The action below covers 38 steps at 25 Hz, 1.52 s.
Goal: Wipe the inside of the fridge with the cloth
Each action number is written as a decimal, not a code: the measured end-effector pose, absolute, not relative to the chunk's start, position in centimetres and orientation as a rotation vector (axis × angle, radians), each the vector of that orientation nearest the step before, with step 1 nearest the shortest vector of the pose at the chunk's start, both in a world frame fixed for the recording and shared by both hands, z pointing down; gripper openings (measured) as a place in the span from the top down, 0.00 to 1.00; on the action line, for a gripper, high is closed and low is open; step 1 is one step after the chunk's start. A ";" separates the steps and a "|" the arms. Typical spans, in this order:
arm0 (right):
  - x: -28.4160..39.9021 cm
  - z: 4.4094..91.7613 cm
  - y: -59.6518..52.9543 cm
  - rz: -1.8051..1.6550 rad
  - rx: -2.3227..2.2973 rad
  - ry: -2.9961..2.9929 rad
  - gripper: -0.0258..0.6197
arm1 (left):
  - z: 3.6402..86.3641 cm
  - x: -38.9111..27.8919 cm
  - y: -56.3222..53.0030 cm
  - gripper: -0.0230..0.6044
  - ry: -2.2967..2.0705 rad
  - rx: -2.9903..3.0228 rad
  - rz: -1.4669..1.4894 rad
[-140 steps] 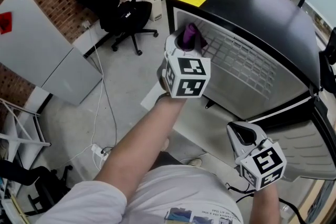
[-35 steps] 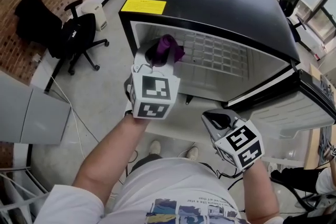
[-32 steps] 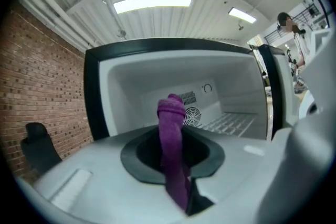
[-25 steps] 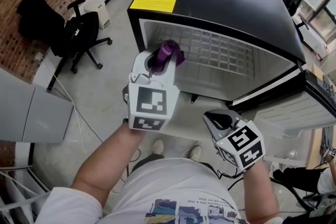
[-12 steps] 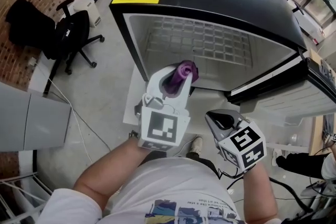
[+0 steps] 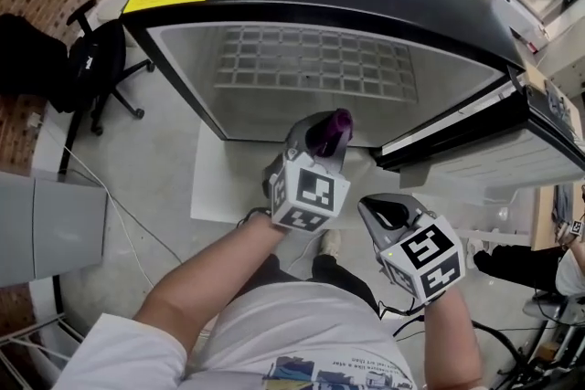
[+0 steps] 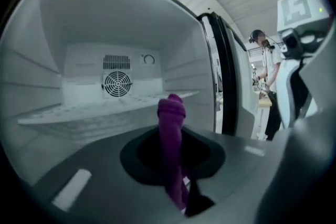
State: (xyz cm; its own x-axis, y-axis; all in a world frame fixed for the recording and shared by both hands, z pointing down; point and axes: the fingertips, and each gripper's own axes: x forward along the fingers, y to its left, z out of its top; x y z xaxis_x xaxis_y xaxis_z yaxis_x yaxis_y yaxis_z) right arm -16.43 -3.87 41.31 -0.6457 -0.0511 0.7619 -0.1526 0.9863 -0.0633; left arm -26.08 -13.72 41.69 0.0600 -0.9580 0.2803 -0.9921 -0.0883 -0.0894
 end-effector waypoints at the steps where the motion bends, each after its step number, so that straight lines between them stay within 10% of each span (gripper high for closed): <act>1: -16.0 41.5 -4.0 0.160 0.144 -2.263 0.96 | 42.3 -25.8 -14.7 0.86 -2.021 2.190 0.406; 38: -8.8 42.8 -9.7 0.129 0.166 -2.112 0.96 | 47.2 -31.1 -32.5 0.86 -2.226 2.125 0.738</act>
